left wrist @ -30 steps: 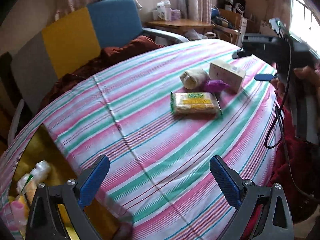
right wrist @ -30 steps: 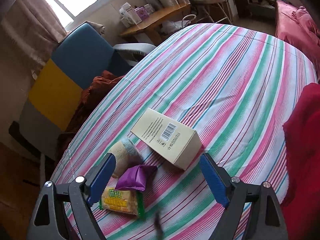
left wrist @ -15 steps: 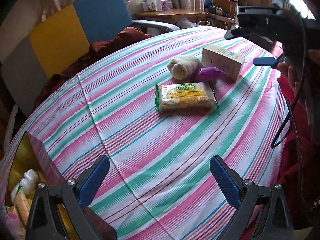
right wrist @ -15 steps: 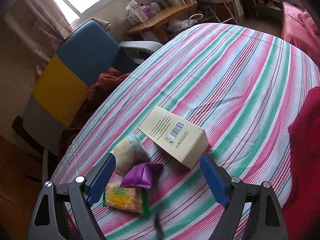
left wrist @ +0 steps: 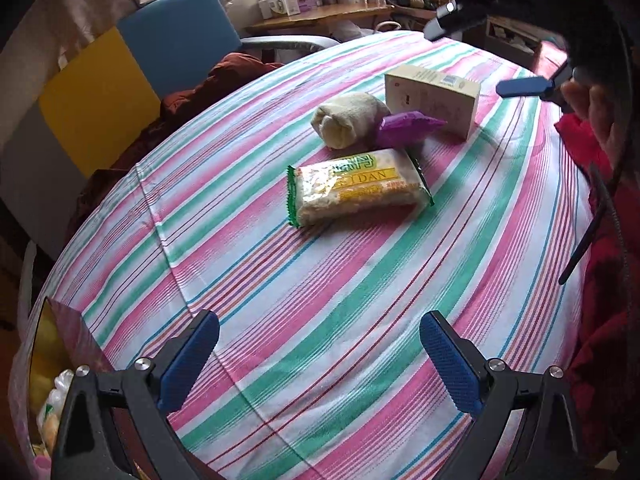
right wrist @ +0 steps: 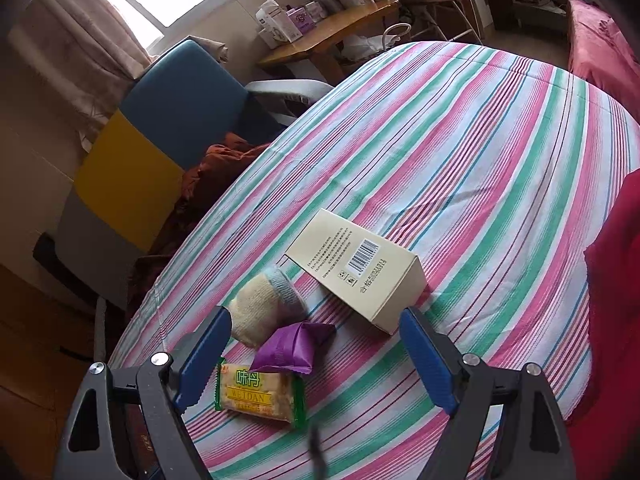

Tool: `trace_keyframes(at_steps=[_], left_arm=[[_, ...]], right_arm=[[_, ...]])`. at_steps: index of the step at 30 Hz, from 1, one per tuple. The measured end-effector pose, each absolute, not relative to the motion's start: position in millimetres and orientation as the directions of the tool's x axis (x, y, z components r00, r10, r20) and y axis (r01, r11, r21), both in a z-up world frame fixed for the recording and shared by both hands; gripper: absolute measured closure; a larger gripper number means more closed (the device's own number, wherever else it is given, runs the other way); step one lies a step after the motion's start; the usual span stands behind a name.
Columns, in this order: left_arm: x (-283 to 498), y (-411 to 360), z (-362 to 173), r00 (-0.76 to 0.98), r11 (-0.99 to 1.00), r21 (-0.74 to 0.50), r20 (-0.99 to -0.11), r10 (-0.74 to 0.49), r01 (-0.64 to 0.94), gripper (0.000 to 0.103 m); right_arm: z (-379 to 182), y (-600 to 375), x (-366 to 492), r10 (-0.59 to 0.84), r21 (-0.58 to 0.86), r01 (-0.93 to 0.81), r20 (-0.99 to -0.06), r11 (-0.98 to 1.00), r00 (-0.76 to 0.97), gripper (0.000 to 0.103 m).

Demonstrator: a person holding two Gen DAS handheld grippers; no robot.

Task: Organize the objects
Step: 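Grasp the WEIDAN cracker packet with left tool while right tool approaches the cream box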

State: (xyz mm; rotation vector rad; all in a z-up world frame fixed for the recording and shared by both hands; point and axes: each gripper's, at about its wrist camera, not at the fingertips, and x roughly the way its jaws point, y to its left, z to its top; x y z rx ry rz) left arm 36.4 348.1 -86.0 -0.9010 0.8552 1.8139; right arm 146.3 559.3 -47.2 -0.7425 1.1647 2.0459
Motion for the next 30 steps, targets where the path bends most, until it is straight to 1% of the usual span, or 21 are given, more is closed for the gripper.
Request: trace_keyframes(at_steps=[10,16,26,30], left_arm=[[42.3,364.1,-103.6,-0.305,-0.305,0.191,-0.871,0.385,-0.933,0.002],[40.3,370.5,-106.7,-0.294,-0.303,0.179,-0.873,0.390,-0.936,0.000],[26.5,375.5,-113.0,-0.219,-0.314,0.095,-0.896,0.386,-0.945,0.000],[17.3,375.8,-115.9,-0.166,-0.334,0.033,-0.910,0.380,-0.942,0.000]], right_arm=[[-46.8,558.3,147.2,0.240,0.541,-0.747,-0.723,-0.387,-0.648,0.015],[-47.0,557.6,148.4,0.228,0.560,-0.734,-0.713,-0.385,-0.663,0.015],[-47.8,558.2,149.1,0.214,0.573,-0.724,-0.707,-0.384,-0.674,0.015],[-47.9,557.9,149.0,0.213,0.574,-0.724,-0.707,-0.384,-0.674,0.015]])
